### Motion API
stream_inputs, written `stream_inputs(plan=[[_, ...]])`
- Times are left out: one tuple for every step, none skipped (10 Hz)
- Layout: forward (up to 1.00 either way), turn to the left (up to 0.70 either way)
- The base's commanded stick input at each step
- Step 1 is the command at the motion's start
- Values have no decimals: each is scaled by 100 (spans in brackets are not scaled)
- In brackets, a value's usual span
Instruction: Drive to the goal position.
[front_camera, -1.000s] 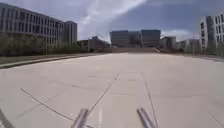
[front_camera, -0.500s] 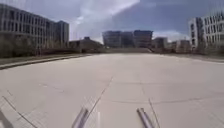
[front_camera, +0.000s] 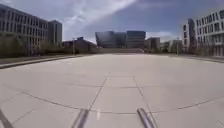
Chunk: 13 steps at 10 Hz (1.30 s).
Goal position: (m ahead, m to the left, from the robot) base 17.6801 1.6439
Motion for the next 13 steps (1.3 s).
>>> stream_inputs(plan=[[50, 0], [50, 0], [50, 0], [50, 0], [50, 0], [50, 0], [50, 0], [50, 0], [50, 0], [50, 0], [50, 0], [50, 0], [50, 0]])
